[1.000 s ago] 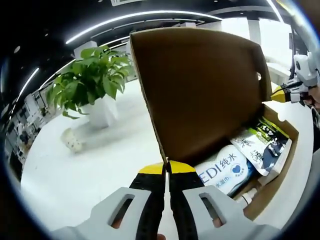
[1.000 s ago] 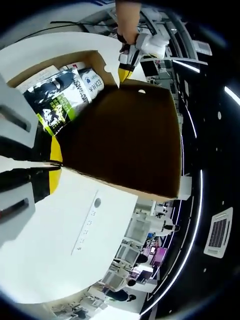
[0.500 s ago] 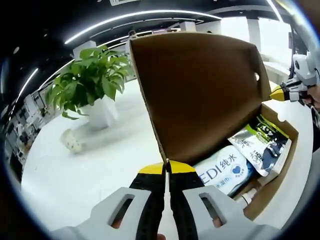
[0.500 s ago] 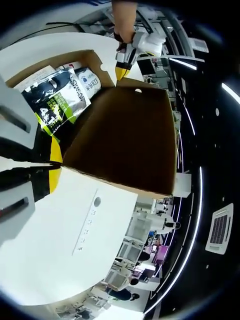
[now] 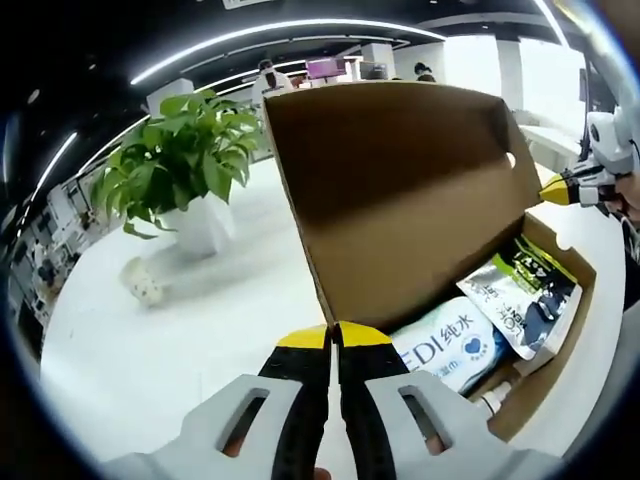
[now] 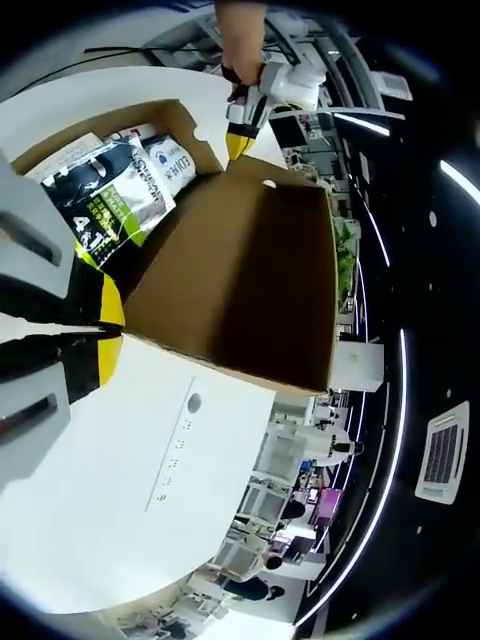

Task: Operate the shoe box by opening the lid, removing the specified soft item, and placing it in the target area until the item is outside and the box remains undamaged.

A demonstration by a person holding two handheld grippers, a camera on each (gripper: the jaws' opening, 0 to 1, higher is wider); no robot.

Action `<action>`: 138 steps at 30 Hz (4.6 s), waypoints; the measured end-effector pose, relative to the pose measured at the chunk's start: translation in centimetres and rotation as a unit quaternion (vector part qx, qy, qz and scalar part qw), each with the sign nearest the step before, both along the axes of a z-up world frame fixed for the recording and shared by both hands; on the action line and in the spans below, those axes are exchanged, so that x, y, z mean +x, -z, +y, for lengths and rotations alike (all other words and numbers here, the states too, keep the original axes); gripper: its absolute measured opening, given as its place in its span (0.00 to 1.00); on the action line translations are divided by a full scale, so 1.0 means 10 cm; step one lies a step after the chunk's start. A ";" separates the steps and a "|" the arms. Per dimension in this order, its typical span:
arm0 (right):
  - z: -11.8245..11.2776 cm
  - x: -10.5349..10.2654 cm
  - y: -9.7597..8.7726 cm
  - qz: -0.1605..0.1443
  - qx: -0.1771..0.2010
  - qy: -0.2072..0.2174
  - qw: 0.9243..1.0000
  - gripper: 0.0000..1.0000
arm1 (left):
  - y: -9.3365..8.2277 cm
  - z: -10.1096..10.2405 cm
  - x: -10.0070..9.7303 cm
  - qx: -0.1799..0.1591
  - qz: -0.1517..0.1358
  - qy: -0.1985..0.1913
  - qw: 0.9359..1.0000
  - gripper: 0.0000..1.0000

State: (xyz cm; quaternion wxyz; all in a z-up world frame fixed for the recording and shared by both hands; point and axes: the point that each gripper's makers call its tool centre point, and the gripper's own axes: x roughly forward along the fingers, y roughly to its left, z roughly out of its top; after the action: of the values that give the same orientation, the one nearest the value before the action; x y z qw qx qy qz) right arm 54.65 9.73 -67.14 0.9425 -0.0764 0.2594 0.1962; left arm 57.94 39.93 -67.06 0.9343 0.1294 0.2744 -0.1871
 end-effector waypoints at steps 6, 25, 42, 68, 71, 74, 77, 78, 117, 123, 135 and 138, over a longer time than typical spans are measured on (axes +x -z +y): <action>0.00 0.01 -0.01 0.002 0.006 0.003 1.000 0.00 | 0.00 0.01 0.03 -0.002 0.002 -0.002 1.000 0.00; -0.01 0.11 -0.03 0.026 0.041 0.026 0.999 0.00 | -0.01 0.00 0.12 -0.010 0.016 -0.007 1.000 0.00; -0.03 0.19 -0.01 0.062 0.055 0.036 0.996 0.00 | 0.01 -0.03 0.18 -0.006 0.048 -0.009 0.999 0.00; -0.07 0.34 0.07 0.114 0.096 0.067 0.987 0.00 | 0.06 -0.05 0.30 0.003 0.090 -0.003 0.996 0.01; -0.07 0.36 0.09 0.118 0.097 0.069 0.986 0.00 | 0.07 -0.05 0.33 0.004 0.092 -0.004 0.996 0.01; -0.07 0.38 0.10 0.121 0.095 0.069 0.986 0.00 | 0.09 -0.06 0.35 0.006 0.094 -0.006 0.996 0.01; -0.08 0.39 0.12 0.123 0.095 0.071 0.985 0.00 | 0.10 -0.06 0.37 0.008 0.095 -0.006 0.995 0.01; -0.08 0.39 0.12 0.124 0.094 0.071 0.985 0.00 | 0.11 -0.05 0.38 0.008 0.096 -0.007 0.995 0.01; -0.02 0.34 0.11 0.114 0.057 0.023 0.992 0.04 | 0.09 -0.07 0.31 0.024 0.092 -0.004 0.995 0.06; 0.02 0.28 0.02 0.102 0.055 0.001 0.993 0.15 | 0.02 -0.09 0.27 0.036 0.082 0.007 0.996 0.13; 0.18 0.05 -0.17 0.073 0.042 -0.057 0.995 0.35 | -0.08 -0.18 0.05 0.034 0.067 0.024 0.997 0.23; 0.17 -0.02 -0.19 0.065 0.035 -0.066 0.995 0.39 | -0.10 -0.21 -0.04 0.029 0.067 0.028 0.997 0.25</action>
State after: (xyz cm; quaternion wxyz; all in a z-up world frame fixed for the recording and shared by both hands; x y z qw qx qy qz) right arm 54.48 11.46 -65.21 0.9109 -0.0477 0.3075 0.2711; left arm 57.57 37.80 -66.08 0.9039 0.1511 0.3384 -0.2135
